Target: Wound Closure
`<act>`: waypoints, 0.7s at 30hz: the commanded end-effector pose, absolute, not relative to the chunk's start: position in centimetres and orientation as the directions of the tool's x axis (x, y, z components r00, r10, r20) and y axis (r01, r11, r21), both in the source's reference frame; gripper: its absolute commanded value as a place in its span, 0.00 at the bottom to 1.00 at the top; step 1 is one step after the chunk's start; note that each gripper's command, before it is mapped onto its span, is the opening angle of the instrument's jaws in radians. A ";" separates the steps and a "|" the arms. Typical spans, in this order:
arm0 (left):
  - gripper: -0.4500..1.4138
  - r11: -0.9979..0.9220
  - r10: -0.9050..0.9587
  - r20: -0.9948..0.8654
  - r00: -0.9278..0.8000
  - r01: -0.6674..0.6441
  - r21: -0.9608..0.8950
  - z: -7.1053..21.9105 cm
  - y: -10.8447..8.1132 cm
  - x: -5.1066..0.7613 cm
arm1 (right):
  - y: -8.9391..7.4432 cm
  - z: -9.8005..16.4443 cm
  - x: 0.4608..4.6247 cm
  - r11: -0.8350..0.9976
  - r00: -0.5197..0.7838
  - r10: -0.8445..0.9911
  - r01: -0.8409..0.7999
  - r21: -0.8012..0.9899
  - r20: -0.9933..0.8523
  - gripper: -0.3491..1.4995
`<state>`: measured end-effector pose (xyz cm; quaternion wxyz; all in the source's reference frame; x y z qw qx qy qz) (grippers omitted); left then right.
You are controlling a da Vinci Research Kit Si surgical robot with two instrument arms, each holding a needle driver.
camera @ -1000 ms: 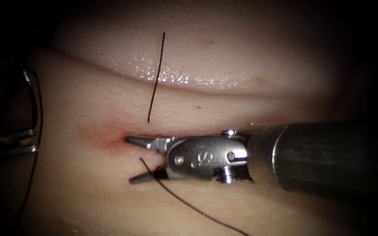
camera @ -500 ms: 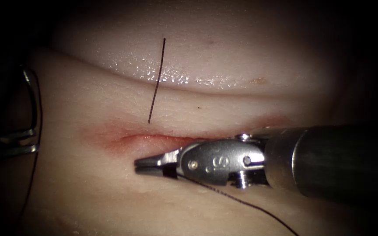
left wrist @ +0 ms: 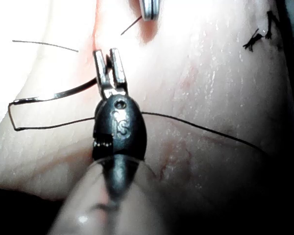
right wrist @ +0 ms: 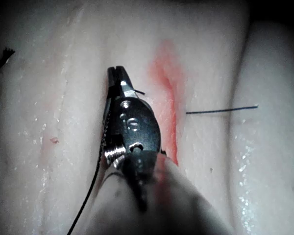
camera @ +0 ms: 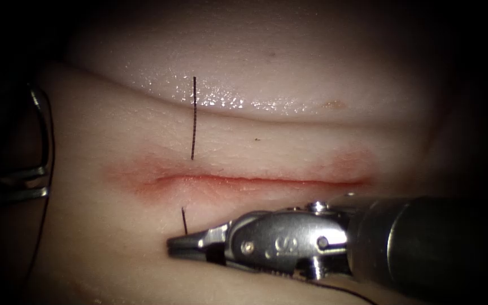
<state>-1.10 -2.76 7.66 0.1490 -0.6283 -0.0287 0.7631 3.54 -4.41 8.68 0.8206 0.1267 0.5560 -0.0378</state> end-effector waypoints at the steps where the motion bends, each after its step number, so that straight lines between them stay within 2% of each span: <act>1: 0.00 -0.954 0.265 -0.950 -0.165 -0.190 -0.233 7.7 -2.8 -1.16 | -4.4 8.7 3.63 0.964 0.377 0.085 0.201 0.172 -0.922 0.18; 2: 0.00 -0.954 0.265 -0.950 -0.165 -0.190 -0.233 7.7 -2.8 -1.16 | -4.4 8.7 3.64 0.969 0.403 0.096 0.170 0.177 -0.910 0.77; 3: 0.00 -0.954 0.265 -0.950 -0.165 -0.190 -0.233 7.7 -2.8 -1.16 | -4.3 8.8 3.63 0.971 0.410 0.104 0.156 0.181 -0.906 0.85; 8: 0.00 -0.954 0.265 -0.950 -0.165 -0.190 -0.233 7.7 -2.8 -1.16 | -4.0 8.8 3.45 0.975 0.444 0.127 0.108 0.194 -0.887 0.94; 9: 0.00 -0.954 0.265 -0.950 -0.165 -0.190 -0.233 7.7 -2.8 -1.16 | -3.9 8.8 3.33 0.978 0.472 0.138 0.073 0.194 -0.871 0.99; 15: 0.00 -0.954 0.264 -0.950 -0.165 -0.190 -0.232 7.7 -2.8 -1.17 | -3.6 8.9 3.09 0.978 0.494 0.161 0.038 0.206 -0.854 0.99; 18: 0.00 -0.954 0.264 -0.950 -0.165 -0.191 -0.232 7.7 -2.8 -1.17 | -3.5 9.0 3.08 0.986 0.576 0.148 -0.021 0.166 -0.804 0.99; 19: 0.00 -0.954 0.264 -0.950 -0.165 -0.191 -0.232 7.7 -2.8 -1.17 | -3.4 9.0 3.09 0.985 0.585 0.156 -0.036 0.167 -0.796 0.95; 20: 0.00 -0.954 0.264 -0.950 -0.165 -0.191 -0.232 7.7 -2.8 -1.17 | -3.4 9.1 3.09 0.973 0.575 0.224 -0.089 0.212 -0.787 0.87; 21: 0.00 -0.954 0.264 -0.950 -0.165 -0.191 -0.232 7.7 -2.8 -1.17 | -3.4 9.1 3.10 0.958 0.558 0.283 -0.137 0.250 -0.780 0.84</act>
